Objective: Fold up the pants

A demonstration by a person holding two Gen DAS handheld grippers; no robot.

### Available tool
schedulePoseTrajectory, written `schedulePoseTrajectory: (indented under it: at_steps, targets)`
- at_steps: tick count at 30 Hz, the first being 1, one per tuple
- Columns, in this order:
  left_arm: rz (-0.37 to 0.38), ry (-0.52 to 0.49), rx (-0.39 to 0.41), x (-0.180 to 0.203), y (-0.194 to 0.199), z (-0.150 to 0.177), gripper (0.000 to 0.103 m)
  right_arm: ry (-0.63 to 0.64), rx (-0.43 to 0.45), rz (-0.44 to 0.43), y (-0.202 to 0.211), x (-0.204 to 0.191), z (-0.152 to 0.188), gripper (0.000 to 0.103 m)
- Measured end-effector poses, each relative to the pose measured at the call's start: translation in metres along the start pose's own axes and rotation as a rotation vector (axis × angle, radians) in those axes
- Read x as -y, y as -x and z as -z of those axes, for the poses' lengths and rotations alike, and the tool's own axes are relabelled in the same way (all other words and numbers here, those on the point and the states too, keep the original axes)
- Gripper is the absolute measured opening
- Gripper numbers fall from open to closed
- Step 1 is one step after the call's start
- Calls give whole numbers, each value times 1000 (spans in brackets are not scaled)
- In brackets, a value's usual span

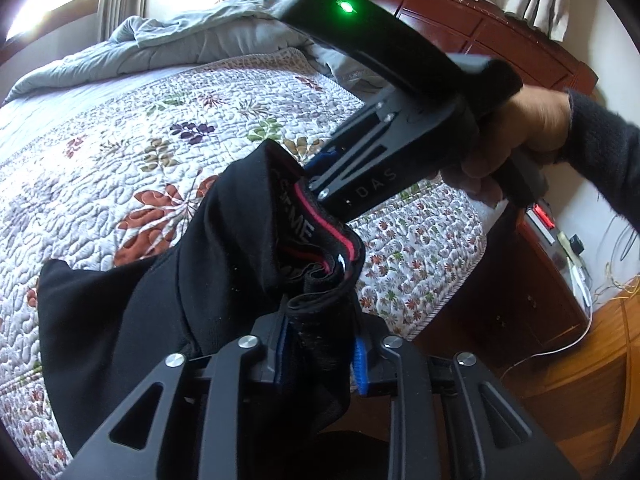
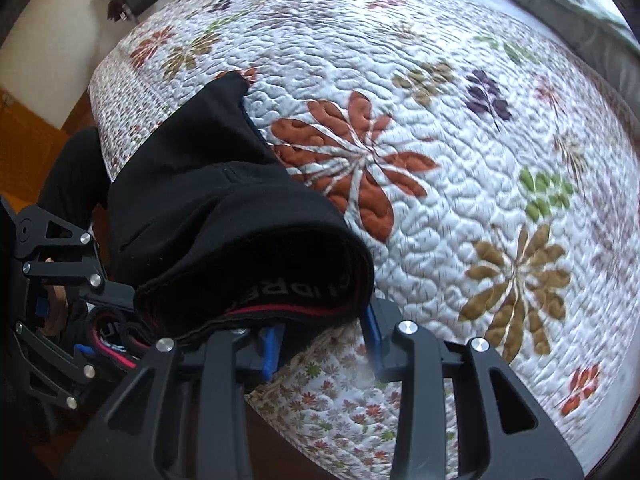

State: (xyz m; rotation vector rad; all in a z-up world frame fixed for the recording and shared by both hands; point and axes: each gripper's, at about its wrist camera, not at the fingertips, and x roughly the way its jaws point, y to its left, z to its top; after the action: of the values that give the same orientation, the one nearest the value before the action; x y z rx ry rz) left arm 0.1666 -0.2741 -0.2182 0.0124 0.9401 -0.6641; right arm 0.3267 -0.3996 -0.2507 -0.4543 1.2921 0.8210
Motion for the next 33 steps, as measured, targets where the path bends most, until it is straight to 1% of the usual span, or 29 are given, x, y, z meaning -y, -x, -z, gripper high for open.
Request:
schedulePoseTrajectory:
  at_steps: [1, 2, 4, 6, 7, 8, 9, 11, 12, 13, 14, 15, 16, 17, 18, 20, 21, 23, 25, 26, 27, 29, 30, 31, 32, 33]
  targets:
    - [20, 14, 3, -1, 3, 0, 36, -26, 3, 4, -1, 3, 4, 37]
    - [37, 23, 4, -3, 5, 0, 37, -63, 4, 11, -2, 7, 9, 40]
    - [57, 29, 3, -6, 15, 1, 41, -134, 10, 18, -4, 14, 18, 51]
    - [73, 28, 21, -10, 30, 4, 51, -247, 36, 18, -3, 25, 35, 57]
    - [72, 22, 33, -12, 39, 5, 52, -293, 41, 27, -3, 28, 43, 64]
    - [71, 14, 52, -16, 52, 7, 55, -392, 37, 52, -6, 36, 57, 68]
    - [74, 17, 70, -23, 64, 9, 59, -447, 35, 66, -7, 39, 66, 69]
    - [88, 40, 89, -40, 84, 14, 62, -585, 85, 47, -6, 46, 91, 73]
    - [92, 48, 93, -48, 90, 15, 64, -690, 135, 16, -3, 50, 109, 75]
    - [87, 62, 97, -60, 97, 18, 64, -761, 180, -24, -1, 51, 122, 77]
    - [84, 78, 103, -74, 103, 21, 64, -850, 270, -121, 3, 50, 138, 78]
    - [87, 96, 107, -85, 106, 22, 64, -897, 339, -206, 5, 48, 147, 82]
    - [101, 140, 106, -105, 106, 26, 64, -948, 436, -336, 5, 44, 157, 90]
    - [130, 190, 107, -123, 108, 29, 64, -972, 478, -395, 3, 40, 161, 92]
    - [154, 227, 114, -135, 109, 31, 64, -979, 511, -446, -2, 32, 160, 92]
    - [201, 325, 128, -165, 110, 36, 64, -969, 502, -477, -17, 22, 150, 93]
    - [235, 393, 132, -182, 110, 39, 63, -972, 491, -488, -23, 19, 144, 93]
    - [276, 478, 139, -205, 110, 44, 63, -963, 490, -531, -31, 13, 135, 93]
    - [302, 527, 136, -218, 106, 50, 63, -943, 484, -510, -34, 9, 124, 93]
    - [305, 549, 133, -225, 104, 53, 63, -932, 477, -480, -34, 6, 118, 93]
    - [306, 559, 132, -228, 103, 55, 63, -922, 470, -455, -33, 5, 115, 92]
    - [313, 589, 127, -236, 96, 59, 63, -904, 443, -433, -33, 2, 109, 81]
    - [321, 601, 124, -239, 93, 60, 63, -896, 433, -439, -33, 0, 107, 64]
    - [326, 614, 120, -243, 89, 62, 63, -890, 421, -437, -33, -1, 103, 52]
    - [325, 623, 118, -245, 86, 64, 63, -877, 403, -421, -33, -4, 98, 43]
    - [326, 635, 118, -248, 82, 65, 63, -864, 397, -405, -32, -5, 93, 25]
